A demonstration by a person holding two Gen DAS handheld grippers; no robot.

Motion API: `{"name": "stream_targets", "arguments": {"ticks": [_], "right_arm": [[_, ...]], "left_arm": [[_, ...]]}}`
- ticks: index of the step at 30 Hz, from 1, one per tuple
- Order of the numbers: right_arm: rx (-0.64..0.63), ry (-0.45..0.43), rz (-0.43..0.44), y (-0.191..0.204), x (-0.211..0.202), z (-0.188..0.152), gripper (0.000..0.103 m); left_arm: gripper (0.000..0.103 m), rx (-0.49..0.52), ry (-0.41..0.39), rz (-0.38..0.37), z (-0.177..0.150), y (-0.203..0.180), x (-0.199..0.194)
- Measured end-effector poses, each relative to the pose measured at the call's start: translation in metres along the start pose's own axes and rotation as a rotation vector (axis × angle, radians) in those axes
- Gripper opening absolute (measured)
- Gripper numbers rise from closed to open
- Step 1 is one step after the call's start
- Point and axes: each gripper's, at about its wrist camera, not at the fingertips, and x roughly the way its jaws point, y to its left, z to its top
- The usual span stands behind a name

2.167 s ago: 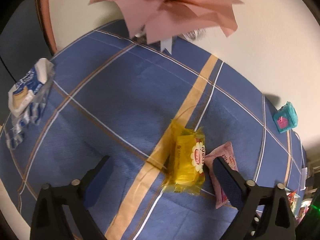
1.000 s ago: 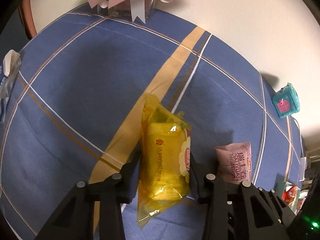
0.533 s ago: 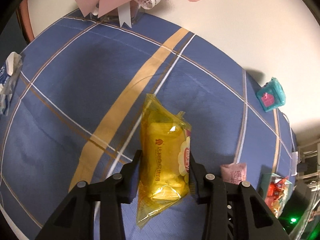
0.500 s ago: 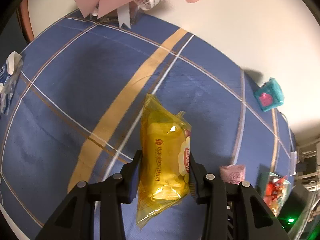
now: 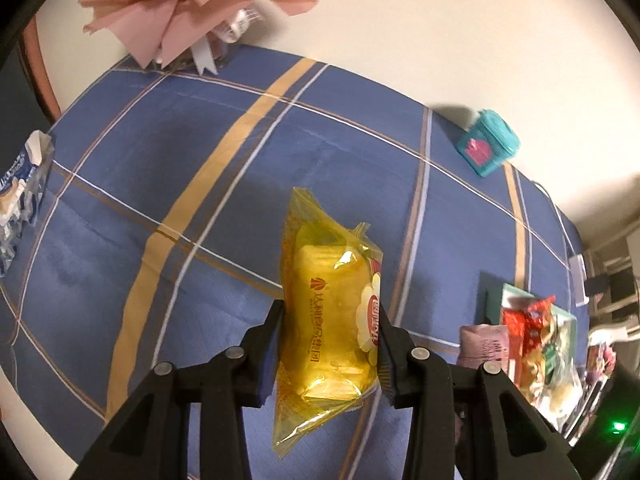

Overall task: Organize snacks
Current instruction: 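Carry the pink pack and yellow pack over the white tray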

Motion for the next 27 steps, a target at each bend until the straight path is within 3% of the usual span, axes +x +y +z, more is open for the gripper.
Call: {"name": "stream_targets", "arguments": {"ticks": [10, 27], "right_arm": [[0.029, -0.076, 0.005, -0.028, -0.051, -0.020, 0.039], [0.220, -0.132, -0.016, -0.131, -0.094, -0.031, 0.039]], "left_arm": [[0.043, 0.066, -0.043, -0.056, -0.026, -0.054, -0.028], [0.043, 0.252, -0.033, -0.075, -0.071, -0.156, -0.031]]}}
